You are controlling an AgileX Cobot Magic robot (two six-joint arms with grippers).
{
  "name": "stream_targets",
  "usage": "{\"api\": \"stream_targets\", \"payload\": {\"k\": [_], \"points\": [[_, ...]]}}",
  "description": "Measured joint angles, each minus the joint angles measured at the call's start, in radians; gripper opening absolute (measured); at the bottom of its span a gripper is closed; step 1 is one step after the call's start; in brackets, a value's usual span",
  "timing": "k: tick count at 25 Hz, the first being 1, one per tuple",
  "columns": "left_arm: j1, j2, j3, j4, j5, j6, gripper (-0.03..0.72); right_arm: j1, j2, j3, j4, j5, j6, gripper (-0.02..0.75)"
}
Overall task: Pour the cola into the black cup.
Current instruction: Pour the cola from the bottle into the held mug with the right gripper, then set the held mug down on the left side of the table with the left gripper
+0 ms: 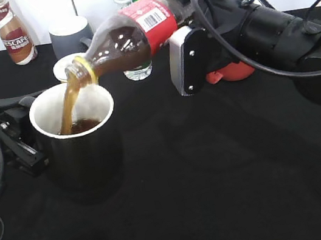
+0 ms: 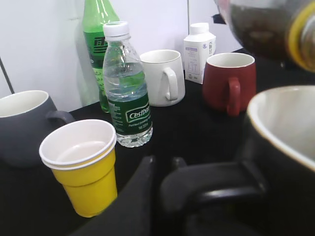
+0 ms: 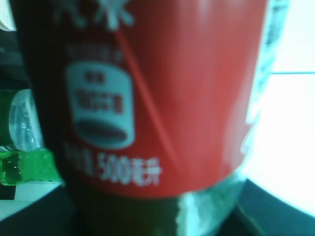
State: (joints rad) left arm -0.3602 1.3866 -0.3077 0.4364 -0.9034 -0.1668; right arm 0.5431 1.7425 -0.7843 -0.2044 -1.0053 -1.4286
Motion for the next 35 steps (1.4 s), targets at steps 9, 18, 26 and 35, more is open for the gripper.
{"api": "stream_targets", "payload": {"k": [9, 18, 26, 35], "points": [[0.0, 0.0, 0.001, -0.001, 0.004, 0.001, 0.055, 0.0, 0.0, 0.0, 0.007, 0.011, 0.192, 0.366], [0.0, 0.001, 0.002, -0.189, 0.004, 0.031, 0.054, 0.0, -0.016, 0.0, -0.006, -0.019, 1.334, 0.366], [0.213, 0.009, -0.005, -0.516, -0.122, 0.19, 0.054, -0.06, -0.271, 0.149, 0.136, 0.166, 1.486, 0.366], [0.289, 0.445, -0.305, -0.516, -0.229, 0.192, 0.054, -0.455, -0.345, 0.236, 0.161, 0.173, 1.486, 0.365]]}}
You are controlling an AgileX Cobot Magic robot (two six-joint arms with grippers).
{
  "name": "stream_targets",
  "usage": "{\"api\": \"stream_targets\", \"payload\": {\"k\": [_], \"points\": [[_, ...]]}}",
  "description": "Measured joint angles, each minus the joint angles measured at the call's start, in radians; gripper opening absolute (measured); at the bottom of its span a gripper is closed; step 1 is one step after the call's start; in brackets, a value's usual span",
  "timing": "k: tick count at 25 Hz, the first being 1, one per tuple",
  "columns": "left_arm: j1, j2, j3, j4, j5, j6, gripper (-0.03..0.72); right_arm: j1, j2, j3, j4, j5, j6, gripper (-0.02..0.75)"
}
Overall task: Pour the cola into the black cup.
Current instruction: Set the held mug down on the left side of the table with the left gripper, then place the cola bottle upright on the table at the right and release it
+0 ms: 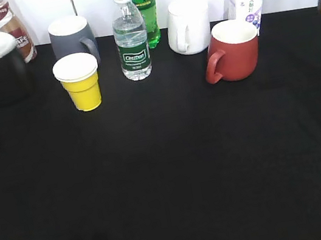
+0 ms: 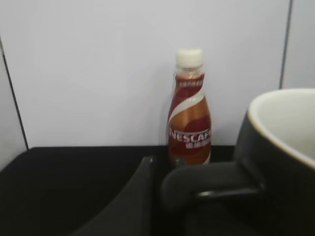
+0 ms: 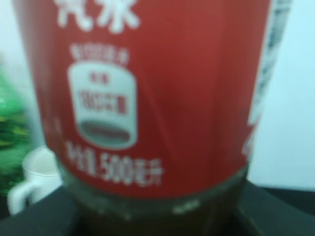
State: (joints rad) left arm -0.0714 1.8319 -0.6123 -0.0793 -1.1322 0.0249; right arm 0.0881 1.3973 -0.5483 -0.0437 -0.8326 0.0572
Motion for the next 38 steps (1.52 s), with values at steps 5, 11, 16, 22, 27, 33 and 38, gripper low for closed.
{"api": "stream_targets", "payload": {"k": [5, 11, 16, 22, 27, 33, 38], "points": [[0.0, 0.266, -0.235, 0.002, 0.002, -0.025, 0.054, -0.003, 0.084, 0.001, -0.003, -0.128, 0.003, 0.365], [0.001, 0.336, -0.271, 0.026, -0.024, -0.046, 0.073, -0.003, 0.084, 0.001, -0.003, -0.129, 0.004, 0.365], [0.001, 0.273, -0.108, 0.033, -0.077, -0.048, 0.349, -0.003, 0.086, 0.001, -0.011, -0.128, 0.004, 0.365], [0.0, -0.181, 0.148, 0.025, 0.278, -0.049, 0.364, -0.007, 0.4, -0.179, 0.025, -0.249, -0.046, 0.365], [0.0, -0.385, 0.148, 0.032, 0.508, -0.049, 0.364, -0.113, 0.68, -0.385, -0.171, -0.281, 0.061, 0.365], [-0.001, -0.387, 0.148, 0.034, 0.549, -0.049, 0.364, -0.121, 0.841, -0.448, -0.239, -0.38, 0.089, 0.364], [-0.001, -0.402, 0.148, 0.038, 0.565, -0.049, 0.364, -0.122, 0.809, -0.434, -0.239, -0.384, 0.089, 0.652]]}}
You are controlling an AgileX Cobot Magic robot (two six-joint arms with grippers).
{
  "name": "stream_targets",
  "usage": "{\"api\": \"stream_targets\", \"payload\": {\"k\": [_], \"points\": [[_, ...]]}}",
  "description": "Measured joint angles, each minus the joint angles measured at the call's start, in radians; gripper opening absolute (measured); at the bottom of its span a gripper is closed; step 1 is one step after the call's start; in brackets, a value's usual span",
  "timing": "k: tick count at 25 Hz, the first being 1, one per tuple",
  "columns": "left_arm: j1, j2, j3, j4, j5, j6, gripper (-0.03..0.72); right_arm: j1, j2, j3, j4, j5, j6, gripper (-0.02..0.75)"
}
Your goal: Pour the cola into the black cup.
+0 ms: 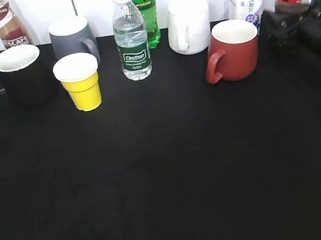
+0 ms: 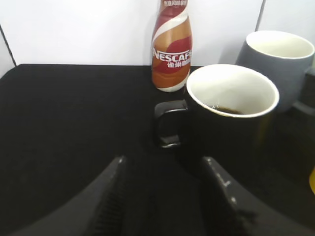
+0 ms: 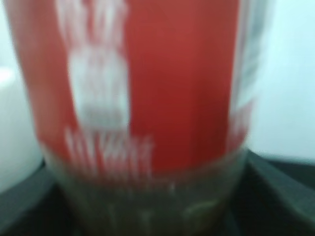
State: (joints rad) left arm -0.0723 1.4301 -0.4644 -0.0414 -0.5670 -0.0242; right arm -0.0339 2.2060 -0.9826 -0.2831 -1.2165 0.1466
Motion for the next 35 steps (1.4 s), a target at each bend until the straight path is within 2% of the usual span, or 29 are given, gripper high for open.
{"api": "stream_targets", "payload": {"k": [3, 5, 8, 9, 10, 11, 13, 14, 16, 17, 18, 19, 21, 22, 23, 25, 29, 31, 33, 35], "points": [[0.0, 0.0, 0.0, 0.001, 0.001, 0.0, 0.364, 0.0, -0.054, 0.058, 0.008, 0.001, 0.0, 0.661], [-0.003, -0.001, 0.0, 0.001, 0.018, 0.0, 0.364, 0.0, -0.093, 0.159, 0.053, 0.001, -0.001, 0.661], [-0.061, -0.032, 0.0, 0.003, 0.062, 0.0, 0.364, 0.0, -0.187, 0.277, 0.041, 0.022, 0.001, 0.659], [-0.075, -0.059, -0.006, 0.003, 0.124, 0.0, 0.364, 0.0, -0.261, 0.279, 0.03, 0.1, 0.003, 0.655], [-0.087, -0.088, -0.031, 0.003, 0.223, 0.0, 0.364, 0.001, -0.346, 0.279, 0.016, 0.213, 0.016, 0.65], [-0.093, -0.122, -0.064, 0.003, 0.341, 0.0, 0.364, 0.001, -0.439, 0.273, -0.018, 0.399, 0.049, 0.648], [-0.105, -0.181, -0.155, 0.034, 0.615, 0.0, 0.364, 0.016, -0.612, 0.219, -0.206, 0.823, 0.236, 0.633], [-0.109, -0.207, -0.189, 0.041, 0.743, 0.0, 0.364, 0.048, -0.683, 0.194, -0.263, 1.011, 0.299, 0.627], [-0.109, -0.269, -0.238, 0.06, 0.997, 0.0, 0.364, 0.19, -0.789, 0.127, -0.263, 1.448, 0.324, 0.617], [-0.11, -0.307, -0.264, 0.071, 1.142, 0.0, 0.364, 0.273, -0.834, 0.081, -0.175, 1.64, 0.253, 0.615], [-0.11, -0.349, -0.287, 0.079, 1.294, 0.0, 0.367, 0.331, -0.874, 0.03, -0.003, 1.812, 0.111, 0.612], [-0.11, -0.41, -0.295, 0.085, 1.406, 0.0, 0.383, 0.369, -0.927, -0.003, 0.173, 1.922, -0.002, 0.605], [-0.11, -0.606, -0.299, 0.099, 1.56, 0.013, 0.489, 0.418, -1.08, -0.012, 0.283, 2.073, -0.056, 0.597], [-0.11, -0.746, -0.299, 0.098, 1.594, 0.016, 0.543, 0.422, -1.179, 0.002, 0.283, 2.125, -0.054, 0.597], [-0.11, -0.847, -0.299, 0.093, 1.606, 0.016, 0.564, 0.423, -1.297, 0.037, 0.283, 2.143, -0.048, 0.597], [-0.11, -1.054, -0.264, 0.092, 1.611, 0.017, 0.575, 0.423, -1.564, 0.157, 0.264, 2.157, -0.021, 0.597], [-0.11, -1.347, -0.102, 0.058, 1.625, 0.017, 0.576, 0.423, -2.001, 0.426, 0.225, 2.172, -0.001, 0.597], [-0.109, -1.379, -0.061, 0.048, 1.63, 0.017, 0.575, 0.423, -2.085, 0.446, 0.201, 2.19, 0.005, 0.596], [-0.109, -1.379, -0.056, 0.047, 1.63, 0.017, 0.575, 0.423, -2.088, 0.466, 0.197, 2.255, 0.007, 0.596], [-0.109, -1.379, -0.056, 0.047, 1.63, 0.017, 0.564, 0.423, -2.088, 0.476, 0.214, 2.259, 0.007, 0.596]]}}
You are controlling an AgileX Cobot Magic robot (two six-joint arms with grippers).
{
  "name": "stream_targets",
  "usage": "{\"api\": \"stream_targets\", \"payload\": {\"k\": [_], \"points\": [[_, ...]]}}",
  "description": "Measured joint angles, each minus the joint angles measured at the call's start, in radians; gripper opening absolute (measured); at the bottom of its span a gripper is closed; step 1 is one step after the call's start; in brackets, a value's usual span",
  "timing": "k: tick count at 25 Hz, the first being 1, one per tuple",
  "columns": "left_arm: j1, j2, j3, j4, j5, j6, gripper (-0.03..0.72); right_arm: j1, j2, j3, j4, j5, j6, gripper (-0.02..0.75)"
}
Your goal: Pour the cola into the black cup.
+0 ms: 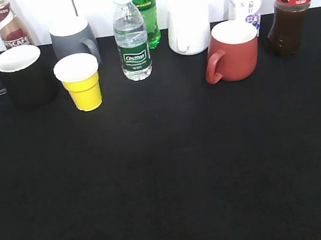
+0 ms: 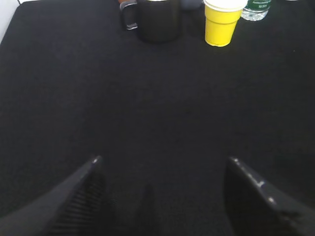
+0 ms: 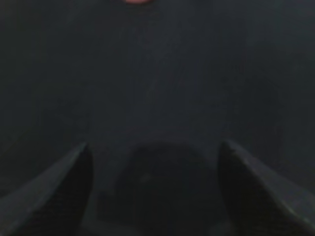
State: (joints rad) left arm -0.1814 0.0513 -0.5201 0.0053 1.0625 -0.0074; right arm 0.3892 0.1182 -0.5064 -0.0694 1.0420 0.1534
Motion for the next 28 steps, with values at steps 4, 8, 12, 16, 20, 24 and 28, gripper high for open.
{"api": "stream_targets", "payload": {"k": [4, 8, 12, 16, 20, 24, 28], "points": [[0.0, 0.0, 0.0, -0.005, 0.0, 0.0, 0.543, 0.0, 0.0, 0.0, 0.01, 0.0, -0.007, 0.596], [0.0, 0.0, 0.0, 0.0, 0.0, 0.0, 0.49, 0.0, 0.0, 0.001, 0.011, 0.0, -0.009, 0.596], [0.025, 0.0, 0.0, 0.007, 0.0, 0.0, 0.441, -0.054, 0.0, 0.001, 0.013, 0.0, -0.009, 0.596], [0.114, -0.043, 0.0, 0.007, -0.002, 0.0, 0.437, -0.368, -0.075, 0.001, 0.013, 0.001, -0.009, 0.596], [0.13, -0.058, 0.003, 0.007, -0.002, 0.0, 0.417, -0.409, -0.123, 0.001, 0.014, 0.0, -0.009, 0.595], [0.13, -0.058, 0.003, 0.007, -0.002, 0.0, 0.393, -0.409, -0.123, 0.001, 0.014, 0.001, -0.009, 0.595], [0.13, -0.058, 0.003, 0.007, -0.002, 0.001, 0.355, -0.409, -0.123, 0.001, 0.014, 0.001, -0.009, 0.595]]}}
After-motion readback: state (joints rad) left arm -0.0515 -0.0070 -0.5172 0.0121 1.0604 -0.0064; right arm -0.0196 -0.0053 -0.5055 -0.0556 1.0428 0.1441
